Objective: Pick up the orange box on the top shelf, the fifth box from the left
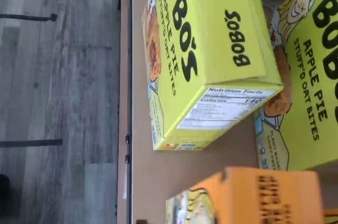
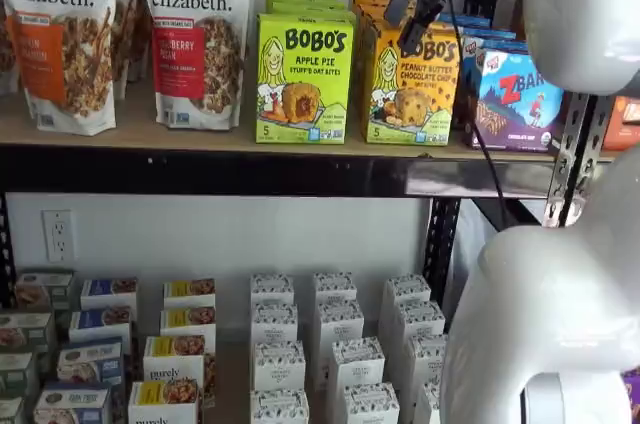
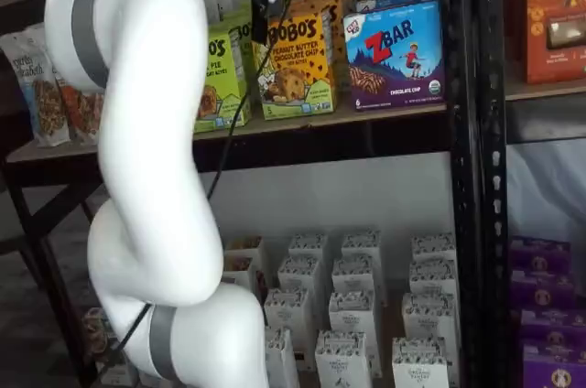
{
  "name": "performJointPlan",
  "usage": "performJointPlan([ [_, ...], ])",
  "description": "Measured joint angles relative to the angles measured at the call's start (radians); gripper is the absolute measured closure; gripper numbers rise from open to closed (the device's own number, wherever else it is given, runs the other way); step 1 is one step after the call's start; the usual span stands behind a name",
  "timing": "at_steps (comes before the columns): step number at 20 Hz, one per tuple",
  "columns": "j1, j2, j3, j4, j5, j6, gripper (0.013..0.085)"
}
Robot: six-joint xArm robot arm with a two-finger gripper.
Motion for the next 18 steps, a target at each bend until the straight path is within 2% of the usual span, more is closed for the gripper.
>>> performJointPlan([
  [6,-0.003,0.004,-0.013,0.002,0.010,0.001,0.0130],
  [18,0.011,-0.015,0.062,-0.068,-0.058,-0.019,0.0130],
])
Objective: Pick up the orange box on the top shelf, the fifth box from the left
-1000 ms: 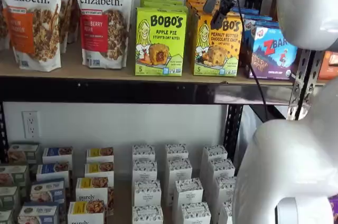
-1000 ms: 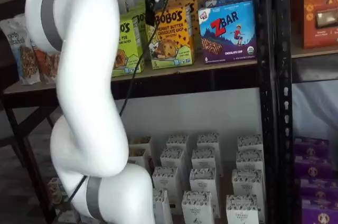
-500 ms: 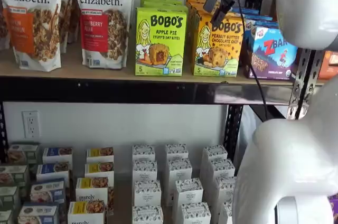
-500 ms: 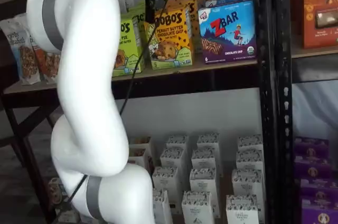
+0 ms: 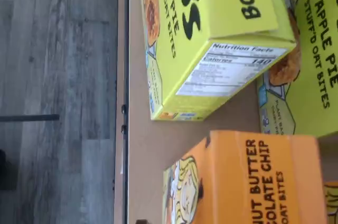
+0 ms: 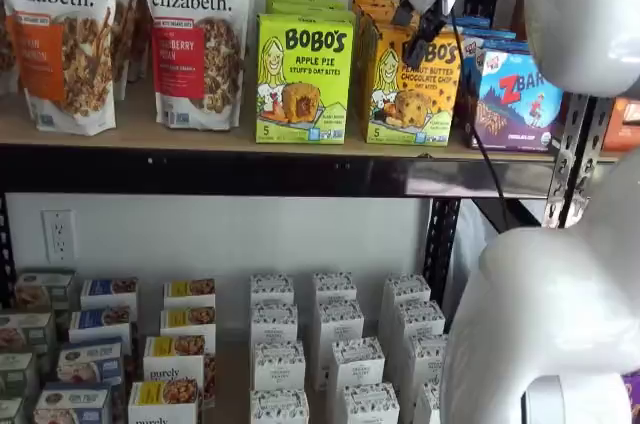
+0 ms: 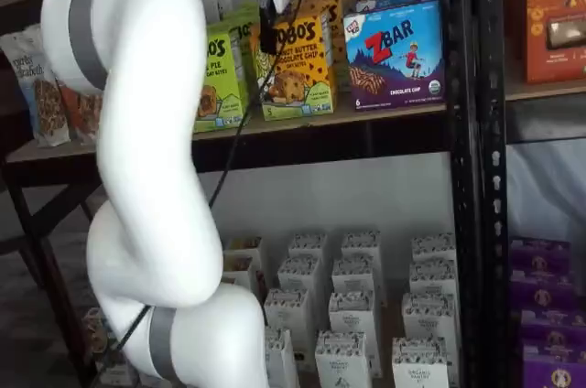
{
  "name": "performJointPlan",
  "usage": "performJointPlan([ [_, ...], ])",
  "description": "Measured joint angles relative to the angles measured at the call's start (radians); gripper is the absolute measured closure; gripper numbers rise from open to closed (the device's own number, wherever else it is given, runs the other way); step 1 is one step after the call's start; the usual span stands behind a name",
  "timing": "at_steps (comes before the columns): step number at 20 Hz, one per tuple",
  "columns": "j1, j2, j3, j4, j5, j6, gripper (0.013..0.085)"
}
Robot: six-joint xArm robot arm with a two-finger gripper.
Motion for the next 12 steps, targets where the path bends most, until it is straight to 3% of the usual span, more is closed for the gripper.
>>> performJointPlan([
  [12,0.001,-0.019,0.041,-0.037,0.020,-0.010,0.0130],
])
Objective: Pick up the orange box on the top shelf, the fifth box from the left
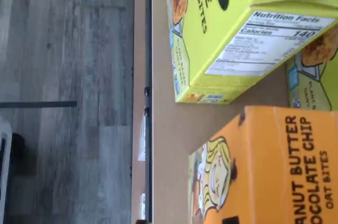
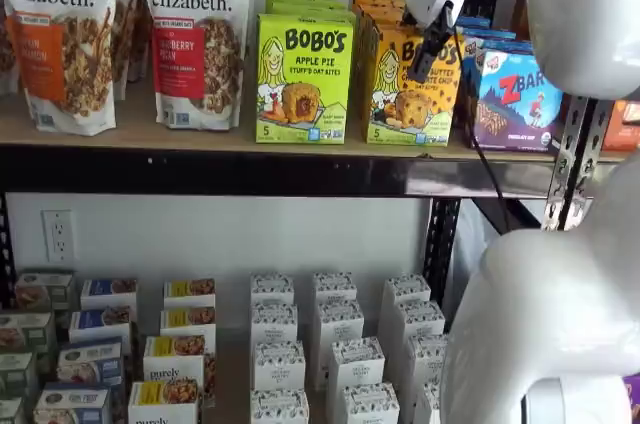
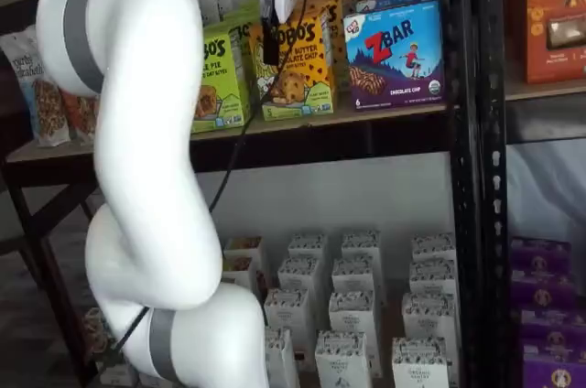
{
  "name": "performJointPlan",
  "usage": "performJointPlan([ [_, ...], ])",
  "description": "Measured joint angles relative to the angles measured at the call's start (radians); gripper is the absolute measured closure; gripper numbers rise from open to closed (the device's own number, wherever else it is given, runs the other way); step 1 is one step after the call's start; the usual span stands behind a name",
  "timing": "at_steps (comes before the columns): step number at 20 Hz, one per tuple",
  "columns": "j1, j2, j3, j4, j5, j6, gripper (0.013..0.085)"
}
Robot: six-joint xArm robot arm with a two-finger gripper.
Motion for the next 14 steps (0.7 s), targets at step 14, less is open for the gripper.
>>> performJointPlan([
  [14,0.003,-0.017,0.024,0.008,-0.013,0.002,0.0290],
])
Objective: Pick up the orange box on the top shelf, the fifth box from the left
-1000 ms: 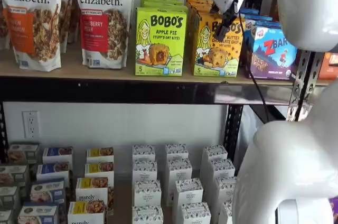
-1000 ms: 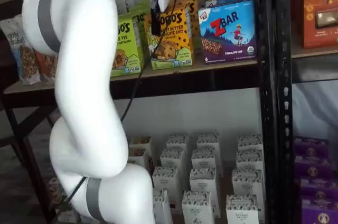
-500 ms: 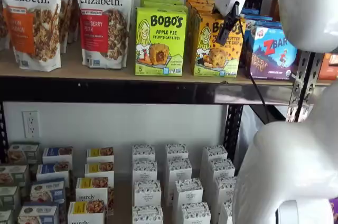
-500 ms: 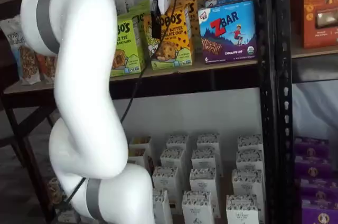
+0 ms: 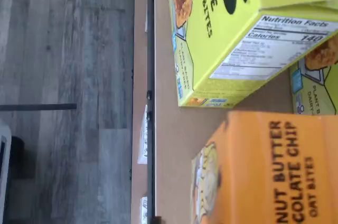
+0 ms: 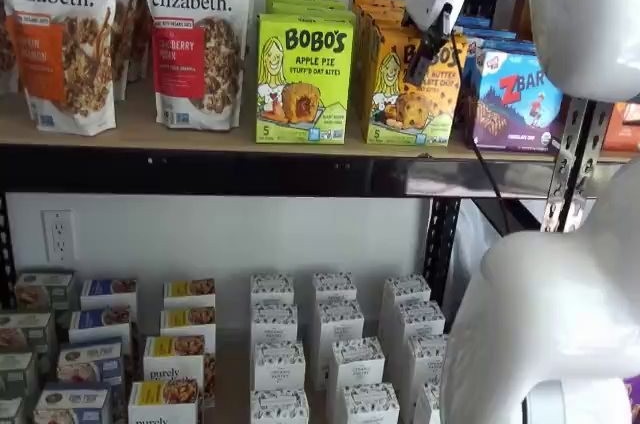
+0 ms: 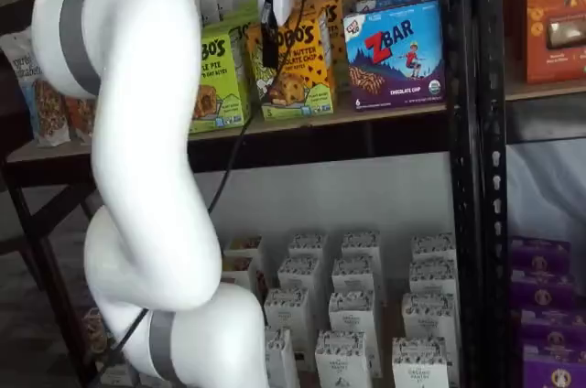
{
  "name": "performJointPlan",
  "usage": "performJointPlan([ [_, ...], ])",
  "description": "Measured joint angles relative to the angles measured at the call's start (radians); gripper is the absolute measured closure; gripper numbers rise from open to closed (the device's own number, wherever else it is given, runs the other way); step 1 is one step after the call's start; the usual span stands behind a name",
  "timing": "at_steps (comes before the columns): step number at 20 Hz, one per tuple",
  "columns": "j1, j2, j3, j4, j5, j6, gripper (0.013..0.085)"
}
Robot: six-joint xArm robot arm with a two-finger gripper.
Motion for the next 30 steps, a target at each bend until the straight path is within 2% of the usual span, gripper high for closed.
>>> performJointPlan([
  [3,0.000,-0.002,-0.001,0.001,0.005,0.001,0.0370],
  [9,0.002,0.004,-0.015,-0.008,0.027,0.004,0.0370],
  [18,-0.002,0.000,-0.005,-0.006,0.008,-0.001,0.0370],
  [30,0.009,-0.014,0.036,-0.031,-0.103,-0.004,0.0370],
])
